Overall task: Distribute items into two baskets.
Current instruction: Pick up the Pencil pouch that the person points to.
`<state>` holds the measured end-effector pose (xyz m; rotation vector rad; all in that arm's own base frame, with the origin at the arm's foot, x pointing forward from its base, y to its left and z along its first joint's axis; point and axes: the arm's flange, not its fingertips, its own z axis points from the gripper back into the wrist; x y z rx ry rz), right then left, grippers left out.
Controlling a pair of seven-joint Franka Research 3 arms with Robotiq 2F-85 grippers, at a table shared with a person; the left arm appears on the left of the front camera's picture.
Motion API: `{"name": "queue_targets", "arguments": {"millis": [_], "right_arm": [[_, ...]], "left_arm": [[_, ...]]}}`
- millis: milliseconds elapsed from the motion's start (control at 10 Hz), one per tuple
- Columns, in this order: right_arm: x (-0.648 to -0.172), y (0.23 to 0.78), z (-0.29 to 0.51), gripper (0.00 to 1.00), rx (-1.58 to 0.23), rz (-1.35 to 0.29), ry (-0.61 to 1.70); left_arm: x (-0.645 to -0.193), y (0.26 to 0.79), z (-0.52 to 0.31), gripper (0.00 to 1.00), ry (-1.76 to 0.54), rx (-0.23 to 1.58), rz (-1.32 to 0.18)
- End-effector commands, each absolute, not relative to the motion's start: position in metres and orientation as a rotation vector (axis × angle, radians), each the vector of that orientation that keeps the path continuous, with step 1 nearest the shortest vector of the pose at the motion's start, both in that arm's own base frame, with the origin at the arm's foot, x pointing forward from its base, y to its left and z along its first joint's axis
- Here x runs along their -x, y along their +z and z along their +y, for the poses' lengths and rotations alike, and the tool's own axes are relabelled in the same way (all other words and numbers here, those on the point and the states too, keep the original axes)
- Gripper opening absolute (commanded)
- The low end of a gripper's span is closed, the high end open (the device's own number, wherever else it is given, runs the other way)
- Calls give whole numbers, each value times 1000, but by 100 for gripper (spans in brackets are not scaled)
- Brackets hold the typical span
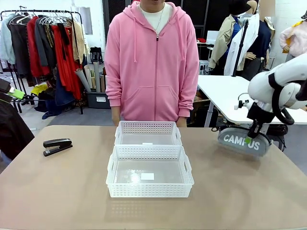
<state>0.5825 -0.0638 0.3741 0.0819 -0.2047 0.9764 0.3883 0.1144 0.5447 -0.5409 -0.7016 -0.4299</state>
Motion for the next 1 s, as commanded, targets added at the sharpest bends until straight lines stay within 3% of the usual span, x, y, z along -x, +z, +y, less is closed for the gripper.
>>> {"name": "queue_targets", "arguments": {"millis": [0,500,900], "right_arm": [[-547,424,-38,0,-54,-206,957],[-481,547,15,0,18,-322,1162],[-464,593,10,0,51,-306,1145]], "left_arm": [[-388,545,116,100,-439,552,-715],[-388,545,116,100,-439,552,-715],[-388,545,116,100,-439,552,-715]]}}
